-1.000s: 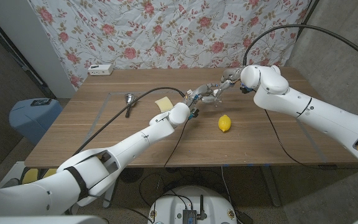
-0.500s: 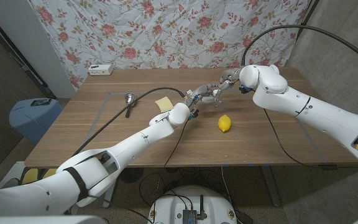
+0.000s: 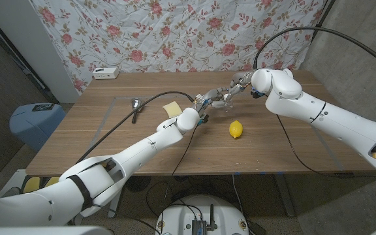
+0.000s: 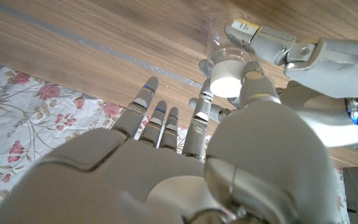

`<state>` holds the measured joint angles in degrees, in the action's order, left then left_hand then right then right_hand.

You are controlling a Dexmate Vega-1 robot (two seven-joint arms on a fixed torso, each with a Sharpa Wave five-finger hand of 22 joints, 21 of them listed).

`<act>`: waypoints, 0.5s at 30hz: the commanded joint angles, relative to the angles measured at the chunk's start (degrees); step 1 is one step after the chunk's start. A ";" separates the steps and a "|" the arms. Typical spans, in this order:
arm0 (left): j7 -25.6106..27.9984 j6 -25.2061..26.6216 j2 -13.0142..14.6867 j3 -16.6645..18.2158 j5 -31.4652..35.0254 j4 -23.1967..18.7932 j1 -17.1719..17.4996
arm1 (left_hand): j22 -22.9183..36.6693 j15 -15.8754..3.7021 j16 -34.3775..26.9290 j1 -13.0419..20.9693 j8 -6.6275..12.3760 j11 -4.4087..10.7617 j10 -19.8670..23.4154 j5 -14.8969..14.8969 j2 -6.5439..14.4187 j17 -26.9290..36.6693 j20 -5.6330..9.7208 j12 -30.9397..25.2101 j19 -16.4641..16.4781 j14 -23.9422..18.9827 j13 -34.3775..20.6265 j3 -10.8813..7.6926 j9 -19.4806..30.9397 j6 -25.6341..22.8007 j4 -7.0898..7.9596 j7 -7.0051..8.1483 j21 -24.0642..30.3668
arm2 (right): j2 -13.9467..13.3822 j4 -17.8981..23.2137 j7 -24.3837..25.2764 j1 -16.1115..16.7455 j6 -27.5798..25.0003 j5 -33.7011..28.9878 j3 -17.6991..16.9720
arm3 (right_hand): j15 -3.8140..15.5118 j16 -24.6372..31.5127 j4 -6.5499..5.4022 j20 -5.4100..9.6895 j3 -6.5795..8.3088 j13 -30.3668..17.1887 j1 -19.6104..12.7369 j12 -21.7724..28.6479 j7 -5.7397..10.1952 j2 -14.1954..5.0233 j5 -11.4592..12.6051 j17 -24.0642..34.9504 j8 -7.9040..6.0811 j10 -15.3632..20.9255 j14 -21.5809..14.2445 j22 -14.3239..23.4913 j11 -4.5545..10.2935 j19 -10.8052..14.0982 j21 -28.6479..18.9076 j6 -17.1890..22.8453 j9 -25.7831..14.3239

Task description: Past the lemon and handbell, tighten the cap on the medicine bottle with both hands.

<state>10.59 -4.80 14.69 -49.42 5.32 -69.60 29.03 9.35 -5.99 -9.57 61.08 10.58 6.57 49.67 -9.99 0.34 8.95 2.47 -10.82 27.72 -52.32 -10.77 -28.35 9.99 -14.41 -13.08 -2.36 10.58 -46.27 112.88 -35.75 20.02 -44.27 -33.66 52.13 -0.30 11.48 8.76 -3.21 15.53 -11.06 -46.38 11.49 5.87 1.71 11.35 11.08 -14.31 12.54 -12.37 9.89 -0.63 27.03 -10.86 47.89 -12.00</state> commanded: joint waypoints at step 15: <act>-0.13 -0.02 -0.37 -0.11 -0.20 0.87 -0.35 | 0.05 -3.89 -0.43 0.33 0.13 1.66 2.32 -0.33 0.90 0.22 -0.34 -0.34 -0.16 -1.48 -0.31 -4.63 0.14 -0.25 4.04 0.35 -0.03 | 0.63 -0.46 3.41 1.52 -0.55 0.55 -0.45 | 0.99 1.03 -1.15 0.68 0.07 -0.06 2.60 0.98 0.05 0.21 -0.59 0.22 -1.33 3.75 -2.79 0.08 0.20 2.32 -0.89 5.30 0.10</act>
<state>10.48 -4.75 14.56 -49.46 5.30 -69.41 29.03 9.35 -6.01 -9.60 61.08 10.58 6.58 49.68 -9.95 0.34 8.91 2.47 -10.77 27.72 -52.30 -10.77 -28.35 9.99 -14.41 -13.09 -2.36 10.59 -45.99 112.71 -33.84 20.99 -44.14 -32.97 51.56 0.41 12.10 8.05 -2.76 15.72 -11.05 -44.43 11.93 5.36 1.62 10.84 11.07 -15.29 15.32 -14.33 9.89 -0.35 28.63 -11.46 51.66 -11.87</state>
